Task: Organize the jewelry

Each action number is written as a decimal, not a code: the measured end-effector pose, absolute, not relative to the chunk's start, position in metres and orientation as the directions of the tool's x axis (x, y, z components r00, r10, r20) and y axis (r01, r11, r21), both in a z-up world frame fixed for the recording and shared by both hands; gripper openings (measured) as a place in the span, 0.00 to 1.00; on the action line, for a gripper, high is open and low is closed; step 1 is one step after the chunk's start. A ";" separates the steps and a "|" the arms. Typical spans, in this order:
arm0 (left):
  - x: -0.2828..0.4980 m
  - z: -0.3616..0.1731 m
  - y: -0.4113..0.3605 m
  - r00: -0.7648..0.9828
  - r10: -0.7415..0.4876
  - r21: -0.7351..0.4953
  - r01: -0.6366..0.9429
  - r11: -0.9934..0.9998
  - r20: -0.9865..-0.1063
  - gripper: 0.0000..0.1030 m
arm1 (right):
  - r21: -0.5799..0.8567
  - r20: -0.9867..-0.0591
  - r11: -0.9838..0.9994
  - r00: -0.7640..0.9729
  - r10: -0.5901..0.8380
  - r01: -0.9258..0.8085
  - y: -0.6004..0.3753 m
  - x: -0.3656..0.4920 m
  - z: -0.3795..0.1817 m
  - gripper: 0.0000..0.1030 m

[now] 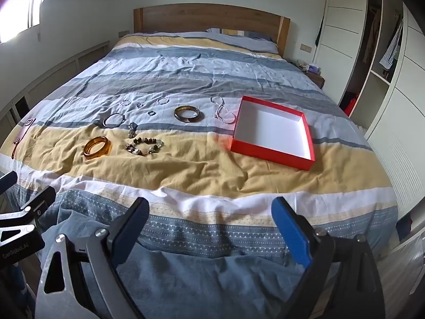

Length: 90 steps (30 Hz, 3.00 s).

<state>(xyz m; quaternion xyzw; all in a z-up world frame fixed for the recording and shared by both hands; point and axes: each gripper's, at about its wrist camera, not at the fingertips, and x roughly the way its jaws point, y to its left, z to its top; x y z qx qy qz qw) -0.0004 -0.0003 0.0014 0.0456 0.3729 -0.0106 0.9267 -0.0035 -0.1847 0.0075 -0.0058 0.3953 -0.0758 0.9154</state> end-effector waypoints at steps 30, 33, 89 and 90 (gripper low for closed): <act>0.023 0.000 0.002 0.710 -0.023 0.075 0.106 0.992 -0.704 0.94 | -0.008 -0.709 0.996 0.702 -0.067 0.087 -0.180 0.023 -0.004 0.91; 0.029 -0.002 0.004 0.709 -0.011 0.081 0.096 0.992 -0.706 0.94 | 0.012 -0.701 0.997 0.712 -0.048 0.078 -0.181 0.028 -0.001 0.91; 0.237 -0.130 0.049 0.440 0.087 0.089 -0.017 0.996 -0.894 0.11 | 0.215 -0.850 0.960 0.450 0.275 -0.179 -0.151 0.246 -0.123 0.07; 0.236 -0.129 0.046 0.446 0.097 0.102 -0.012 0.995 -0.890 0.11 | 0.213 -0.844 0.962 0.463 0.270 -0.173 -0.153 0.242 -0.118 0.07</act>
